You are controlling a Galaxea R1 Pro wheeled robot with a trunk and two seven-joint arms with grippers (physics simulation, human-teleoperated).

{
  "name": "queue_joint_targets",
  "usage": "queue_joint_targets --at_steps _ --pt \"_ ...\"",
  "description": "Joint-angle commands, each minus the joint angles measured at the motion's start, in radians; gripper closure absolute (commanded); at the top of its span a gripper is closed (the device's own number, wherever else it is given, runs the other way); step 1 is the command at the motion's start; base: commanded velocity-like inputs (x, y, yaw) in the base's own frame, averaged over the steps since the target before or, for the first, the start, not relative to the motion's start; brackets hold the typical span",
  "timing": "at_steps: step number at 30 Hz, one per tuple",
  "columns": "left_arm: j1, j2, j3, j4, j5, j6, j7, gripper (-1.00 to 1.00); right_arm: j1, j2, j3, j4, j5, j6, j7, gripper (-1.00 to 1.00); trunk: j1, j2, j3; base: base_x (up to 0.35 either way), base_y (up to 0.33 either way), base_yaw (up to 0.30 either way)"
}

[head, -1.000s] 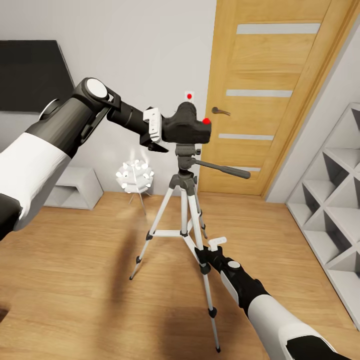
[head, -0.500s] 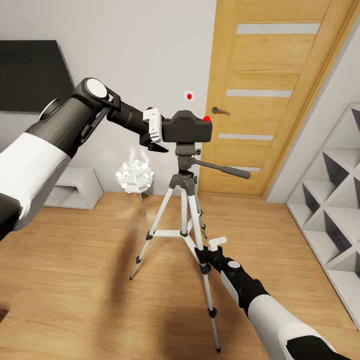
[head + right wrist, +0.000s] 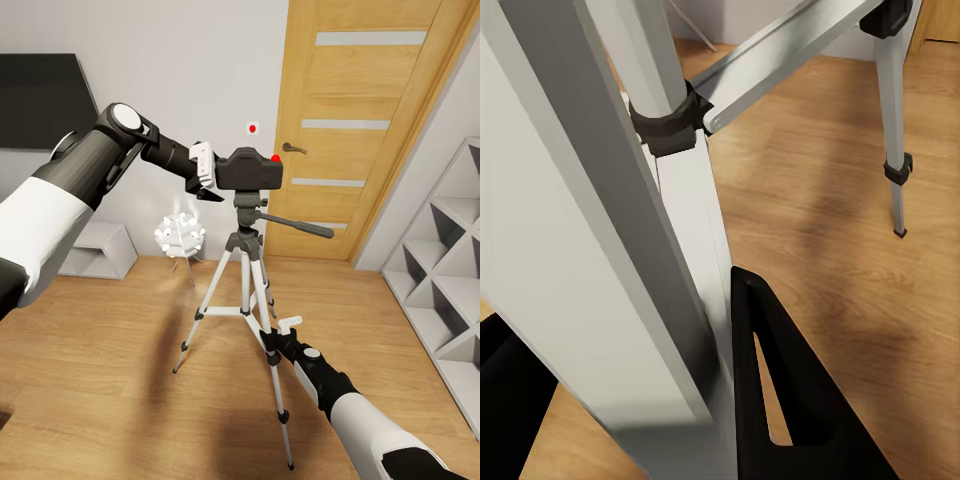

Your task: Attach the digital camera to the camera tripod in the bedroom.

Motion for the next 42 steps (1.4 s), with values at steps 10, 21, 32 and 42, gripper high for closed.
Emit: queue_joint_targets --at_steps 10,21,32,42 --pt "-0.001 0.043 0.029 -0.001 0.002 0.077 0.041 -1.0 -0.001 0.0 0.007 0.004 0.053 -0.003 -0.012 1.0 0.001 -0.002 -0.002 0.0 0.0 0.0" --pt "-0.001 0.072 0.251 0.0 0.005 0.103 0.068 -1.0 -0.001 0.0 0.007 0.004 0.053 -0.003 -0.012 1.0 0.001 -0.002 -0.002 0.0 0.0 0.0" --pt "-0.001 0.082 0.312 0.001 0.005 0.115 0.079 -1.0 -0.001 0.0 0.007 0.004 0.053 -0.003 -0.012 1.0 0.001 -0.002 -0.002 0.0 0.0 0.0" --pt "-0.001 0.134 0.314 0.046 0.011 0.125 0.152 -1.0 -0.001 0.0 0.007 0.004 0.053 -0.003 -0.012 1.0 0.001 -0.002 -0.002 0.0 0.0 0.0"
